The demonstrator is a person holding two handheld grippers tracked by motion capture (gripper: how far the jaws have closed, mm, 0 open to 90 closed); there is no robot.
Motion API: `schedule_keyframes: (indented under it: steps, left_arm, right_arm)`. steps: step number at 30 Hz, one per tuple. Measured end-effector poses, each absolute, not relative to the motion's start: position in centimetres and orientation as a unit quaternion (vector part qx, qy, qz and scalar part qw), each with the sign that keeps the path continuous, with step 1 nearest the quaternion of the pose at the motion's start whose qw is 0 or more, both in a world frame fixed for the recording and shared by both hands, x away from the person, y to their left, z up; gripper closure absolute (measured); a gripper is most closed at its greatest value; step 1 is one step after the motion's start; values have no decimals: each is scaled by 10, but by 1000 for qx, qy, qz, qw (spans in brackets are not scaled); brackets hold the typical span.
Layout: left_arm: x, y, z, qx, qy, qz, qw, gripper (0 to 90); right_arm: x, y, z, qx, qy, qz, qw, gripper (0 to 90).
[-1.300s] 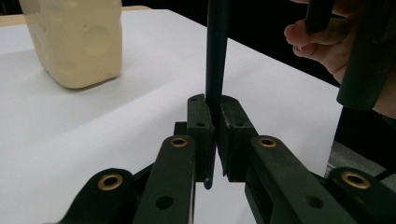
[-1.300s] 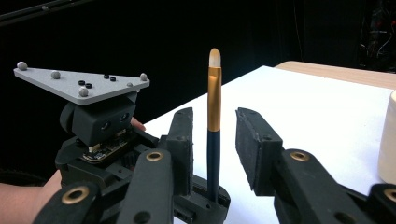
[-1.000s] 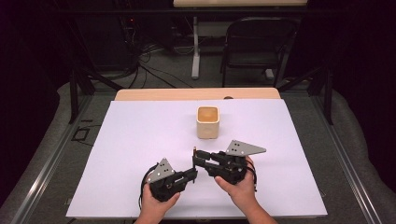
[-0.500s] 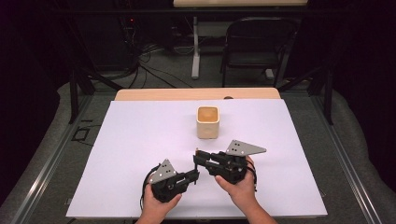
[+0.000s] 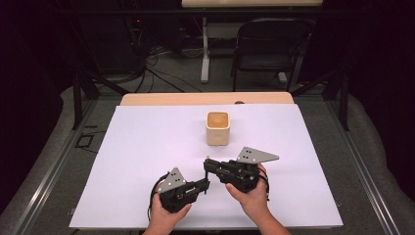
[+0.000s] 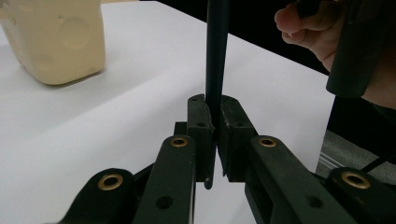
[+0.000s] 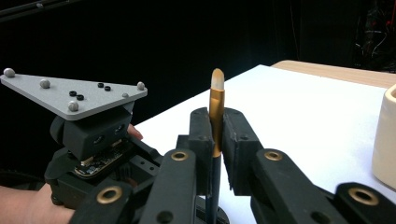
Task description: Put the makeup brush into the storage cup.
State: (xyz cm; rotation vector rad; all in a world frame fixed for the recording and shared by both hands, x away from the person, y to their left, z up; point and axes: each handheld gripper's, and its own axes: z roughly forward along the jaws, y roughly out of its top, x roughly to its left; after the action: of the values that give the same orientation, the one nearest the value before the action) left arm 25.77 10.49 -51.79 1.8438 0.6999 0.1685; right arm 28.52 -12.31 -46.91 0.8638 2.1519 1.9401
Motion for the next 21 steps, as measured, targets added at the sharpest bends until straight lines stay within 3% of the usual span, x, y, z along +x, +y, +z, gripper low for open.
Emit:
schedule_keyframes:
  steps: [21]
  left_arm:
    - [258, 105, -518, 774, 299, 73, 553, 836]
  right_arm:
    - [285, -123, -468, 283, 711, 641, 63, 839]
